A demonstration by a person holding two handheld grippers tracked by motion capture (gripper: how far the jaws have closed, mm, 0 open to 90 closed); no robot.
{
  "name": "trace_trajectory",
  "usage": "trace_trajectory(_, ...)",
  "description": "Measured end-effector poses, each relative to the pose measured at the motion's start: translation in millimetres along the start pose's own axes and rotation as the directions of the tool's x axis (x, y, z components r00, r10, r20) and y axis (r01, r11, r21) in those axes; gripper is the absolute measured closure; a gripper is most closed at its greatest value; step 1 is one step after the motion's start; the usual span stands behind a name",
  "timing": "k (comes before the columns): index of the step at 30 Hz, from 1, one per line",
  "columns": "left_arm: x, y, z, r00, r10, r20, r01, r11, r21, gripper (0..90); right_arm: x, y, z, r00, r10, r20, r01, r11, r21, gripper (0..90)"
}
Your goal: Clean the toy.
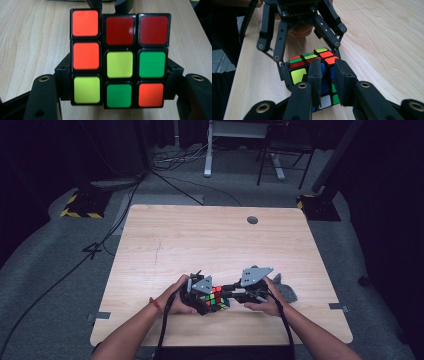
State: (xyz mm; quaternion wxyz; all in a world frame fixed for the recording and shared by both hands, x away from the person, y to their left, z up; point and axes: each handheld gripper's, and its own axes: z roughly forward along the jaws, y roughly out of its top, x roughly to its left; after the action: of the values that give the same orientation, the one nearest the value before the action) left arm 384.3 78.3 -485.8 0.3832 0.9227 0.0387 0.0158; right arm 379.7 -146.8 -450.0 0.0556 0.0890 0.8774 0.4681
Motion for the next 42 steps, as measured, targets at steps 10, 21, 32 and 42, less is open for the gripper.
trace_trajectory(10, -2.2, -5.9, -6.7, 0.9997, -0.003, -0.022, 0.004, 0.9976, 0.069, 31.8, 8.9, 17.3, 19.0, 0.9989, -0.042, -0.023, 0.042, 0.999, 0.019, 66.5)
trace_trajectory(21, -4.2, -14.1, -7.2, 0.9976, -0.020, -0.067, 0.028, 0.9926, 0.118, 26.5, 12.8, 12.5, 13.8, 0.9980, -0.063, 0.001, 0.062, 0.997, 0.052, 56.1)
trace_trajectory(32, -8.2, -20.1, -16.0, 0.9921, -0.060, -0.110, 0.071, 0.9922, 0.102, 20.3, -15.0, -30.9, -65.3, 0.9782, 0.016, 0.207, -0.032, 0.997, 0.076, 47.0)
trace_trajectory(42, -6.6, -15.6, -9.0, 0.9937, -0.048, -0.101, 0.061, 0.9905, 0.124, 25.9, -51.2, -77.1, -107.4, 0.9114, 0.127, 0.391, -0.193, 0.972, 0.132, 31.4)
